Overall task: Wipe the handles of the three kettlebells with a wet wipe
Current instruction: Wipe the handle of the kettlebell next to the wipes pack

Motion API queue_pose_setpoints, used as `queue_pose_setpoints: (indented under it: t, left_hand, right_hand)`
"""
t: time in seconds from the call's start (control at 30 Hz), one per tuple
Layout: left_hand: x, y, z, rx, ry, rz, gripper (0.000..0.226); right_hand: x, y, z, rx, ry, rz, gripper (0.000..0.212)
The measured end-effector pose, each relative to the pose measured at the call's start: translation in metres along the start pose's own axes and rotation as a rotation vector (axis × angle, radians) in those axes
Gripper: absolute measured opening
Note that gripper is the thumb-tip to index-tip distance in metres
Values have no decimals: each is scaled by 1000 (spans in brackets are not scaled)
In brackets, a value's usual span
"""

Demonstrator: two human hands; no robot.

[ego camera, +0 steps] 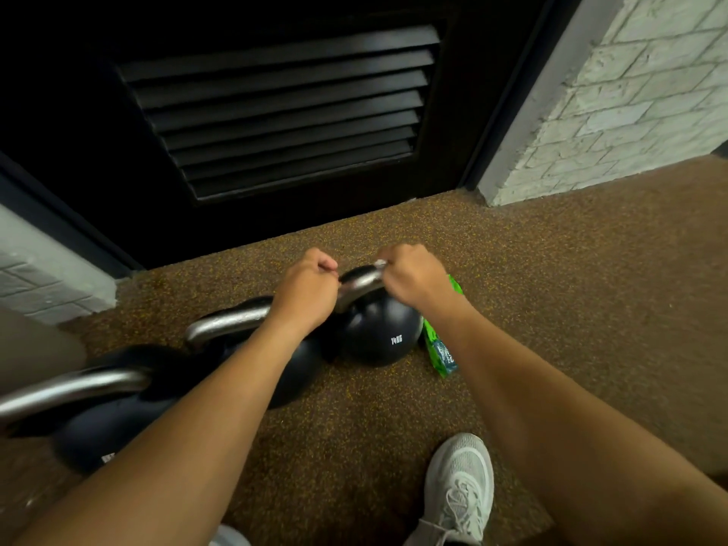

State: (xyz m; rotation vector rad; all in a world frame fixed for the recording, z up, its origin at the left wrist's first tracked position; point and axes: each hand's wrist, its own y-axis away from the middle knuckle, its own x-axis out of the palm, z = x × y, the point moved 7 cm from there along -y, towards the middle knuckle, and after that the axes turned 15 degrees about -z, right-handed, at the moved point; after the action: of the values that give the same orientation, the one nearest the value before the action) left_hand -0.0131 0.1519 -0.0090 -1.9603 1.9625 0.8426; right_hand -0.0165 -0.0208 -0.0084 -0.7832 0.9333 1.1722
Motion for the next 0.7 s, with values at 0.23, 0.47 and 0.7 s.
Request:
queue_pose_setpoints:
  t: [0.23,0.47,0.7]
  left_hand:
    - [-32,-1,7,-43,143,-163,29]
    - [-6,10,16,-8,184,-96,47]
    - [34,14,12,106,52,-40,44]
  right_hand:
    - [46,36,82,-555,431,61,34]
    - [23,38,66,-295,-203,120,41]
    - [-14,20,30,41,-585,-168,32]
